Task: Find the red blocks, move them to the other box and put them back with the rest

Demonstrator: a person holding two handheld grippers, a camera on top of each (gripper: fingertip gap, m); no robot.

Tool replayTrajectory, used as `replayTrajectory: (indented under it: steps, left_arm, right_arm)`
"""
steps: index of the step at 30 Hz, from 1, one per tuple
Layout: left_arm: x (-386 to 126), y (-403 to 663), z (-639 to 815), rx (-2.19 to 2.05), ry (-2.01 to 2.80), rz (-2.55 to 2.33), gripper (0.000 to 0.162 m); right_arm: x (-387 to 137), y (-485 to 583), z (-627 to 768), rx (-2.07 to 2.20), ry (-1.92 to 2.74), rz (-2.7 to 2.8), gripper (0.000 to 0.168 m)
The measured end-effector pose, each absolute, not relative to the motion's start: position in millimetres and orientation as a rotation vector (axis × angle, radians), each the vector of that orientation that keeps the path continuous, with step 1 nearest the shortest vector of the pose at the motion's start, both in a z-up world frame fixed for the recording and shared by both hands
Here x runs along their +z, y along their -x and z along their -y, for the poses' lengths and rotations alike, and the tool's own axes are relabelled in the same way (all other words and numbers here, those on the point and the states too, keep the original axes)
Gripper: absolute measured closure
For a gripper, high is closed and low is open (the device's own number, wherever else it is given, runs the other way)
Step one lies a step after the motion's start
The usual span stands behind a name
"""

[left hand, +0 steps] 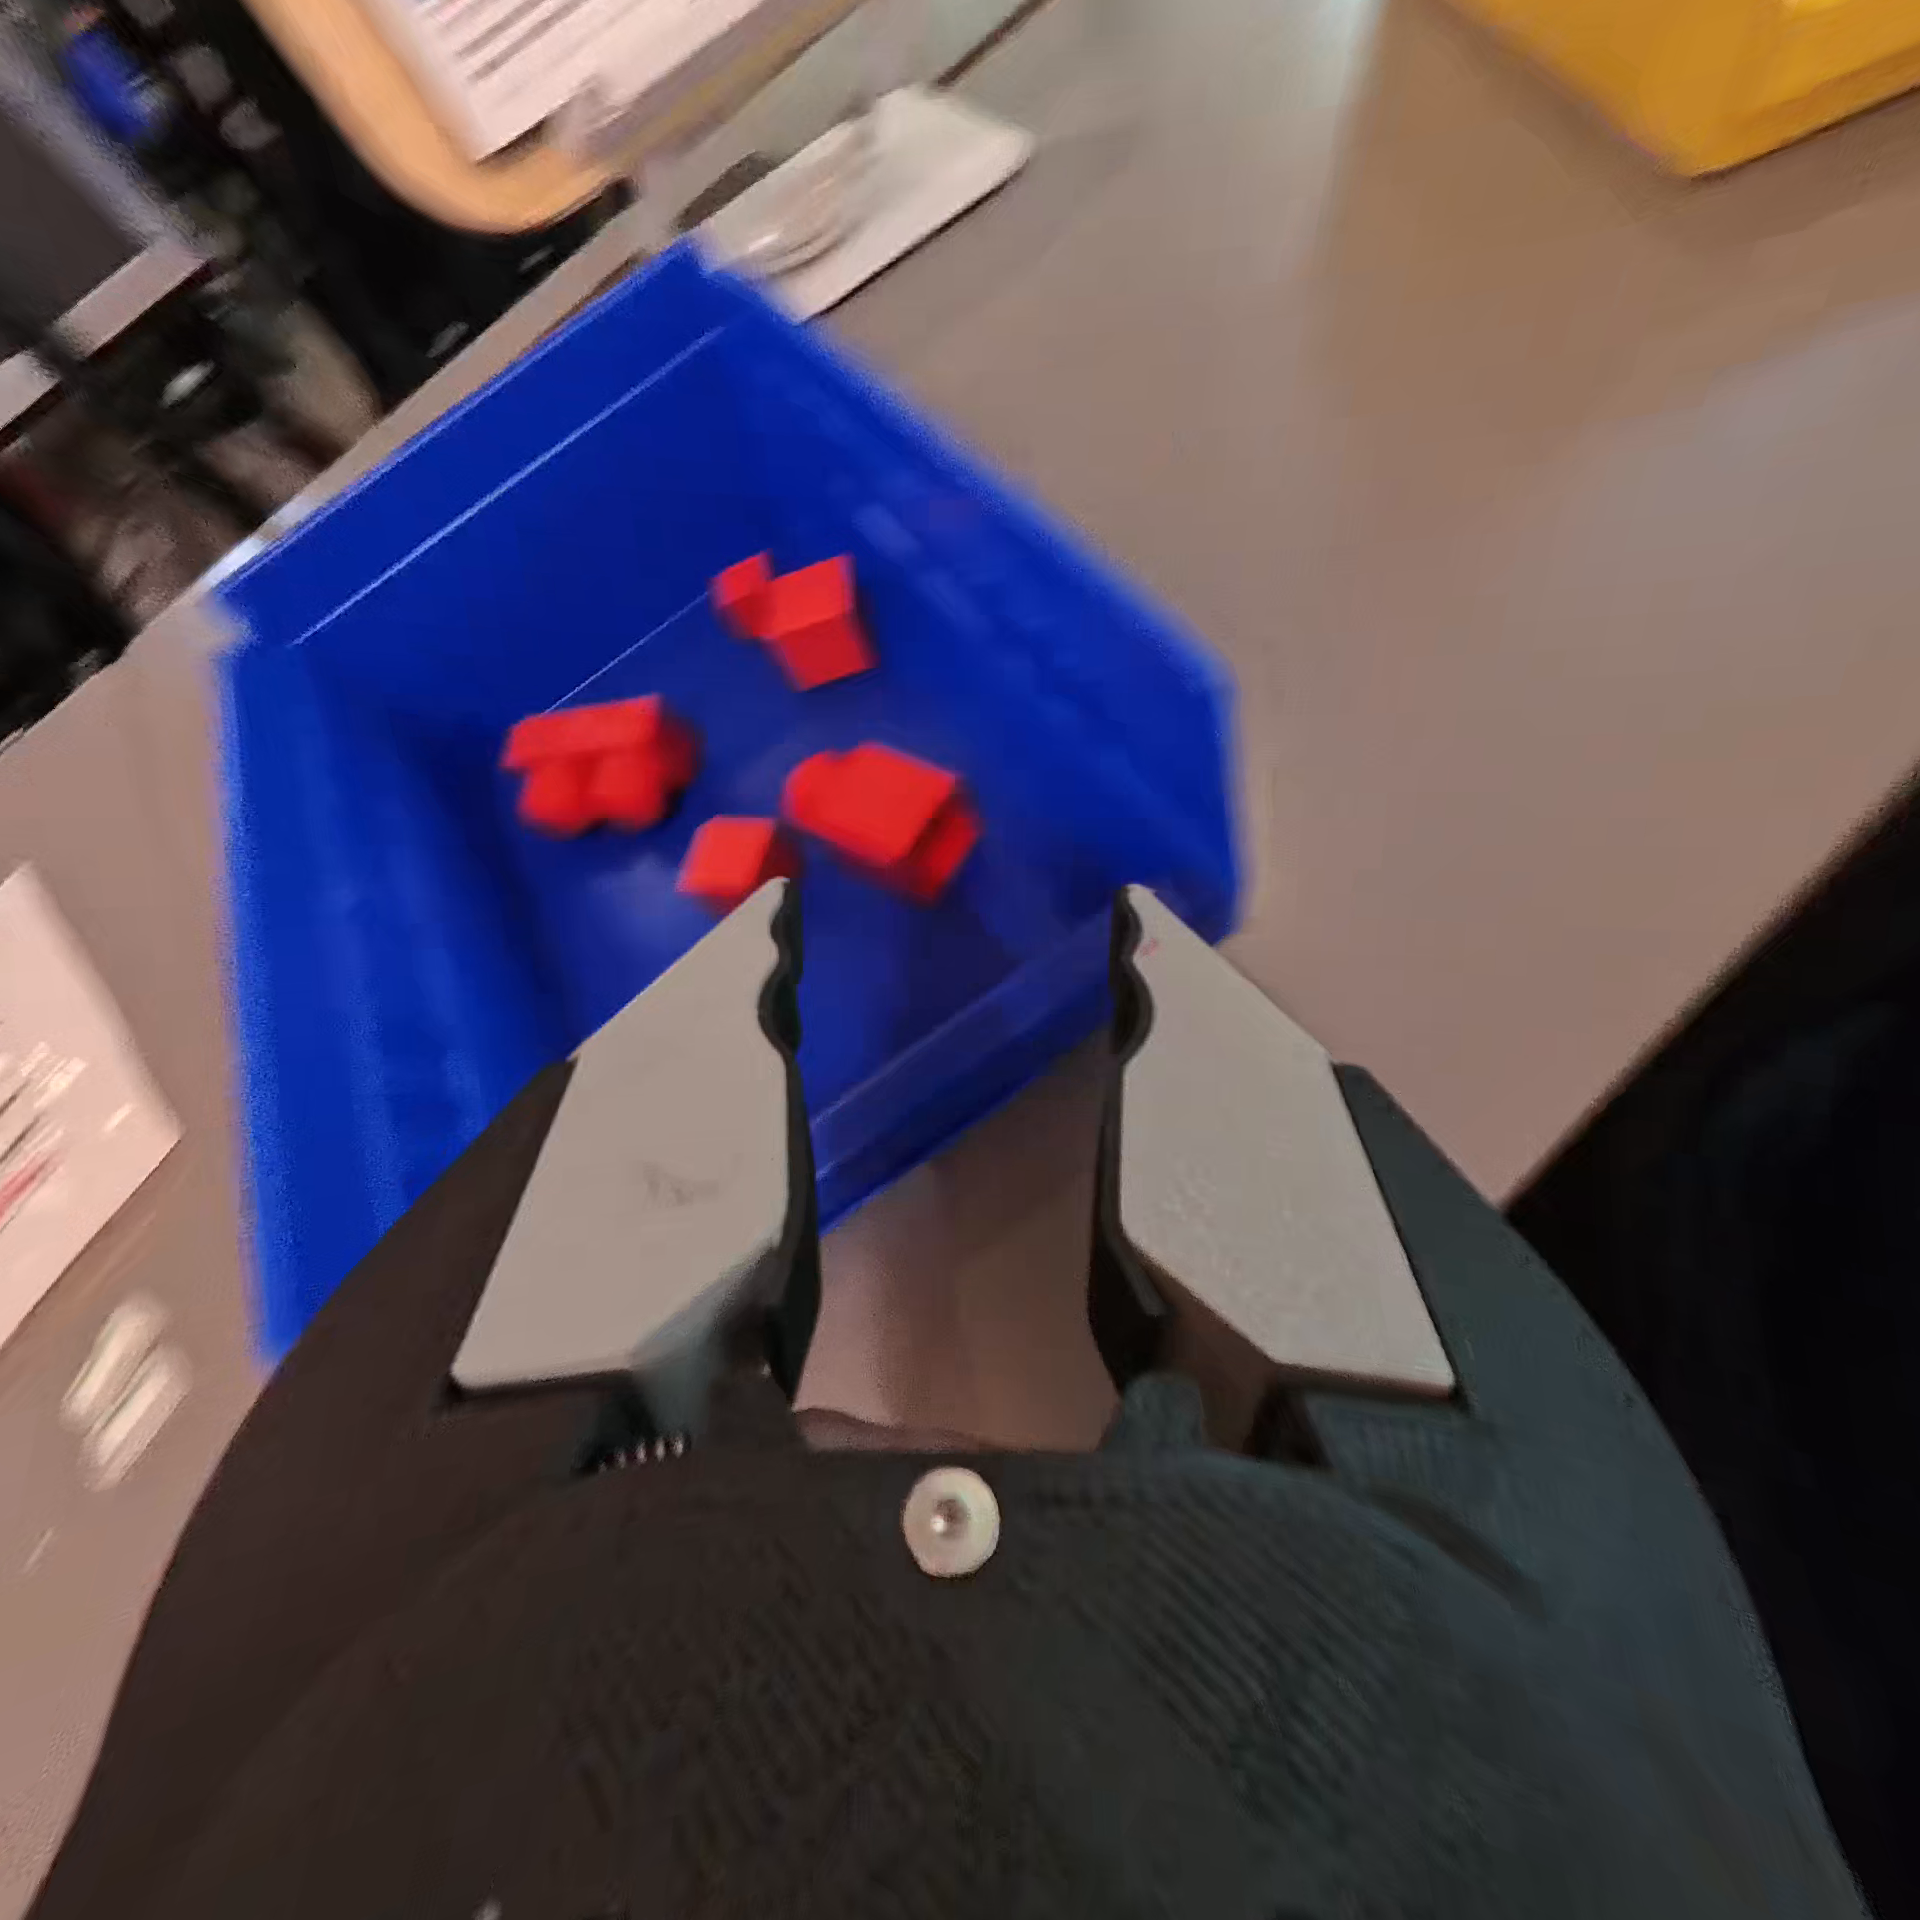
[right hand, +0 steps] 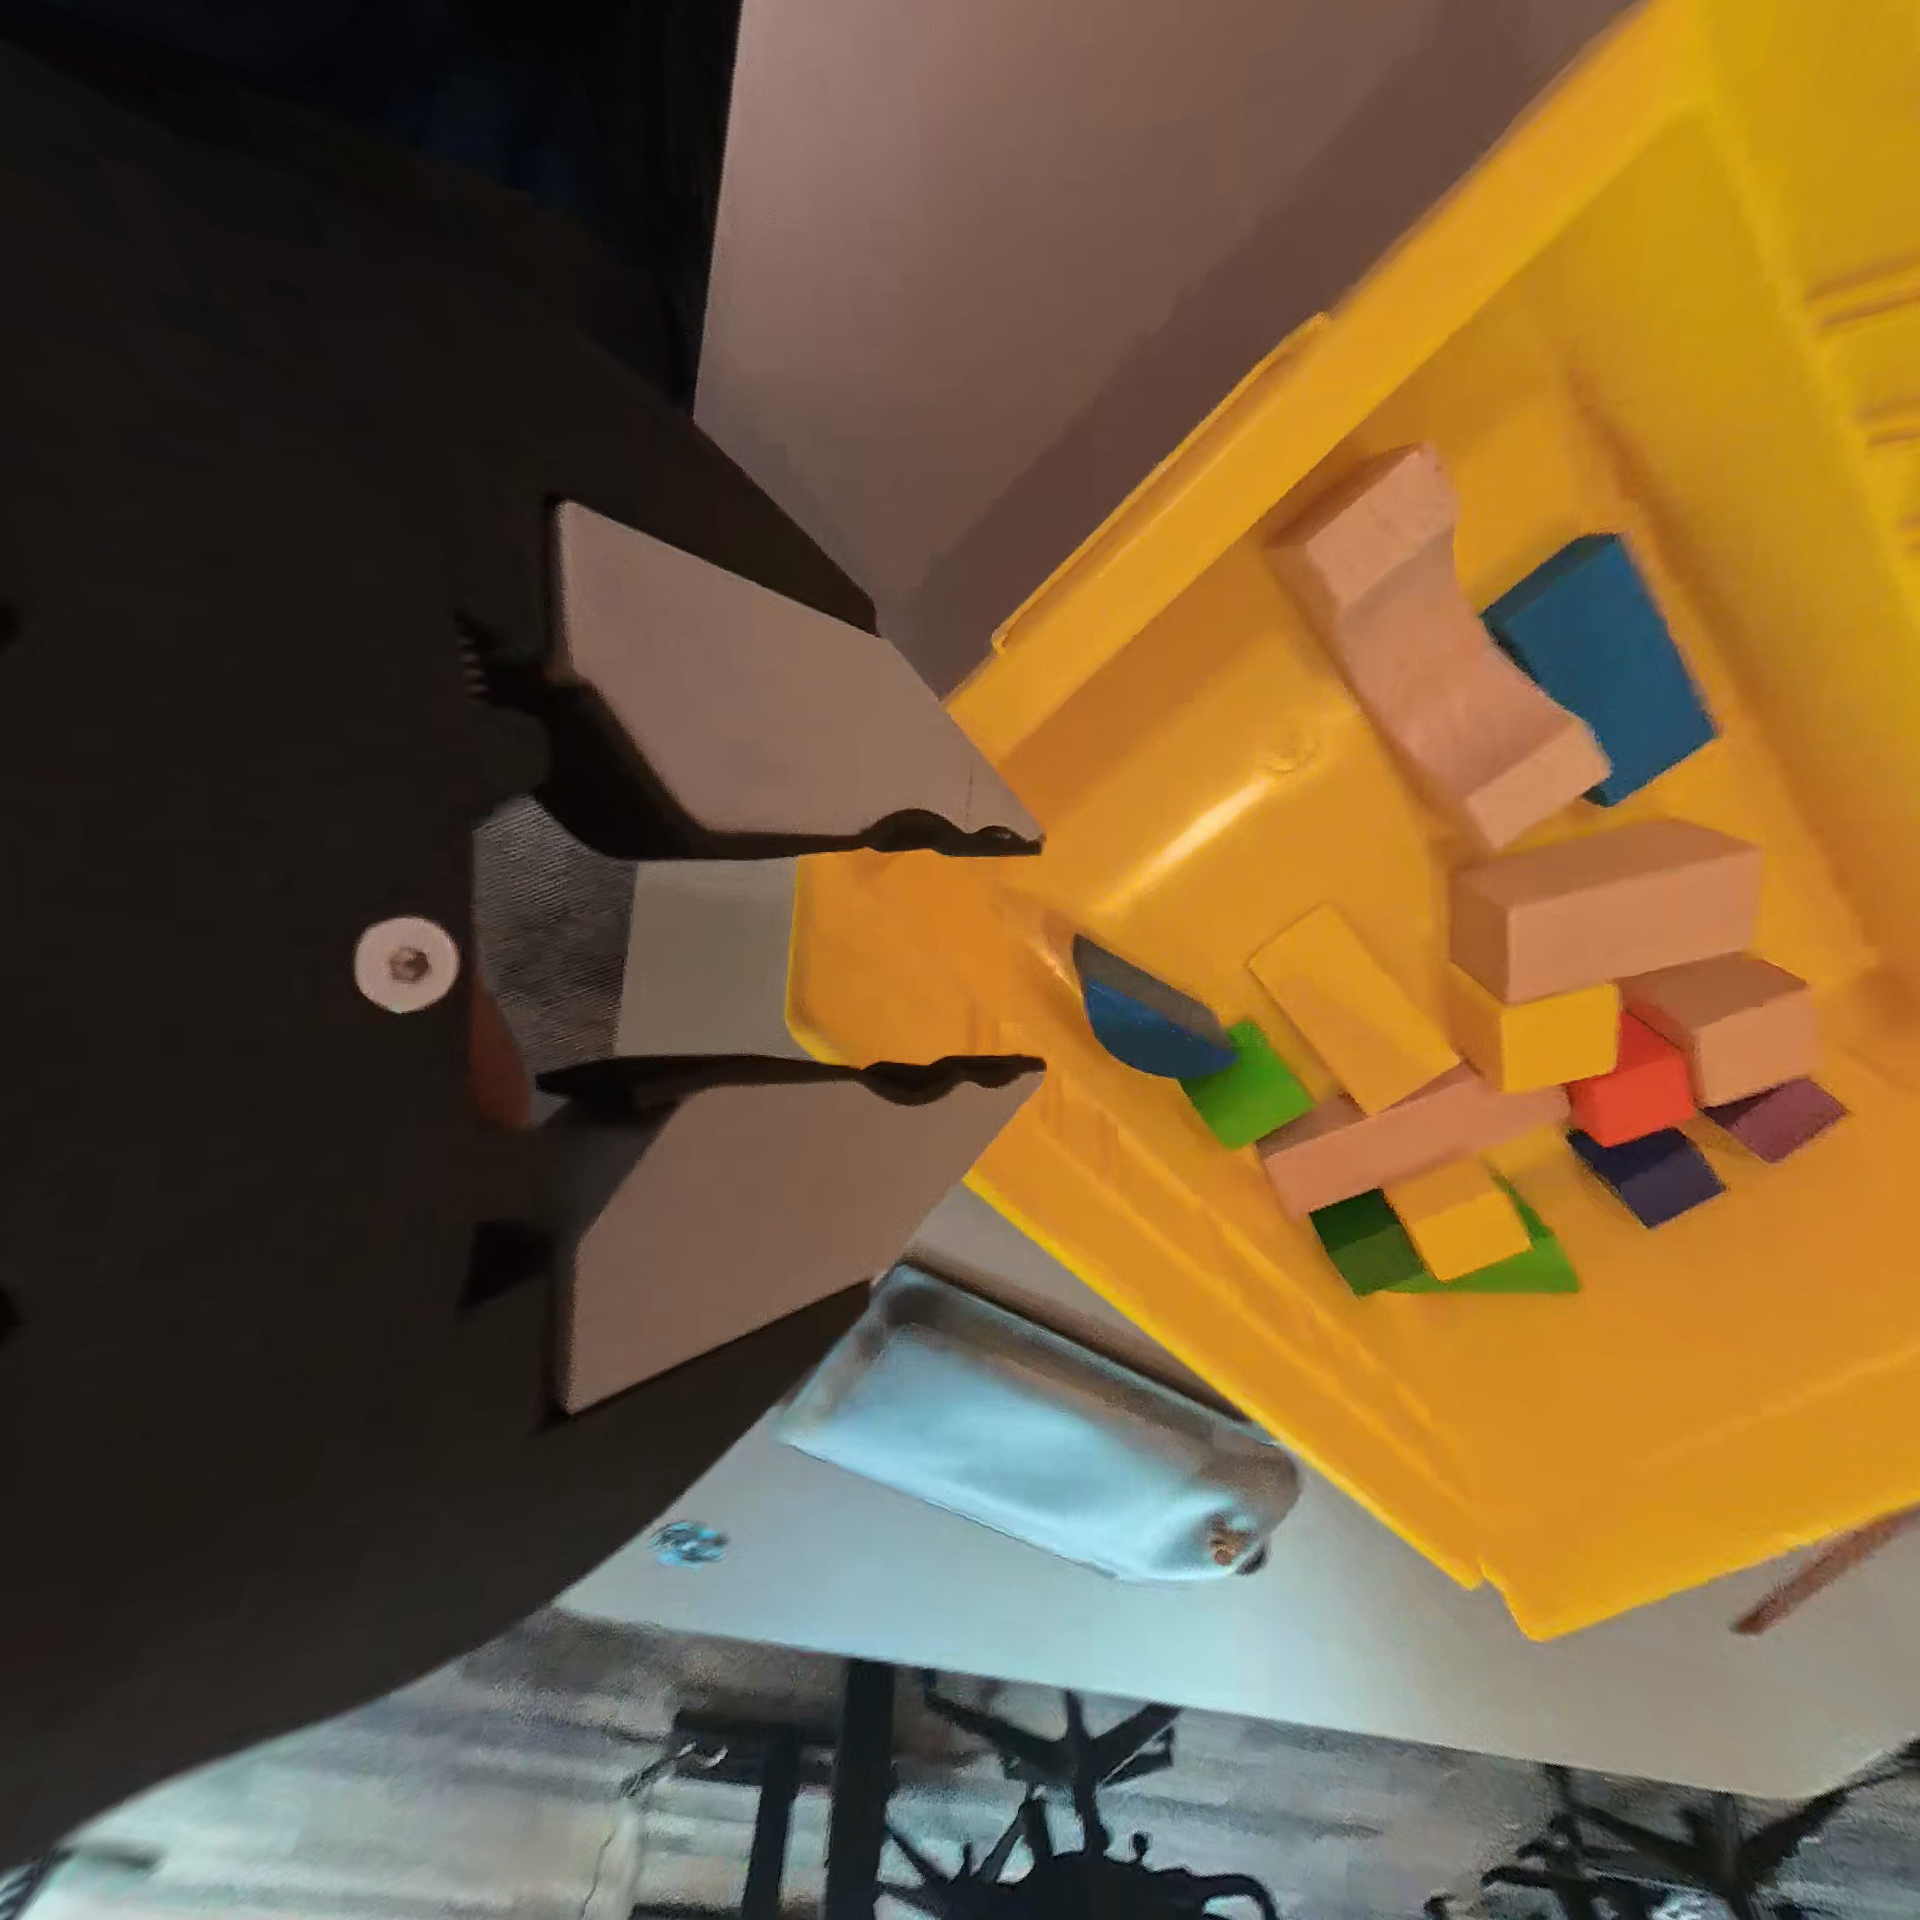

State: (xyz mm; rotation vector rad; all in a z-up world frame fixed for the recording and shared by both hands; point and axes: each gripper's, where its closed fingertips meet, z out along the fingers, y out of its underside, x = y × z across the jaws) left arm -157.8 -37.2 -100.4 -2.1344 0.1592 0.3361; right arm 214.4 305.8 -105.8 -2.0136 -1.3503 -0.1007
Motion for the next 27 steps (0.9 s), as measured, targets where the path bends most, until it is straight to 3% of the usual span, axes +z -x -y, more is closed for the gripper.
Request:
replayTrajectory:
  steps: [4, 6, 9, 11, 16, 19, 27]
  left_arm:
    - [-126.9, 100.1, -6.6, 0.313, 2.145, -0.357, 0.104]
    - [-145.1, 109.4, -24.9, 0.473, 2.186, -0.332, 0.090]
    - [-165.4, 120.7, -37.5, 0.625, 2.233, -0.319, 0.088]
    - [-158.0, 134.1, -43.0, 0.761, 2.167, -0.272, 0.114]
    - [-148.8, 153.5, -36.3, 0.738, 2.174, -0.127, 0.125]
    - [-143.7, 181.7, -20.9, 0.680, 2.152, 0.024, 0.154]
    - [-143.3, 204.5, -11.3, 0.726, 2.127, 0.130, 0.155]
  right_arm:
    - [-95.2, -154.6, -255.9, 0.196, 1.796, 1.518, 0.129]
    - [-103.5, -126.5, -232.6, 0.237, 1.751, 1.609, 0.122]
    - [-117.8, -87.5, -217.9, 0.229, 1.701, 1.642, 0.117]
    - [-129.1, -65.0, -224.0, 0.208, 1.714, 1.592, 0.111]
    - [-151.1, -37.7, -255.0, 0.086, 1.771, 1.466, 0.098]
    - [-152.1, -38.2, -270.6, 0.035, 1.758, 1.431, 0.124]
    - [-151.5, -45.5, -244.0, 0.246, 1.664, 1.689, 0.122]
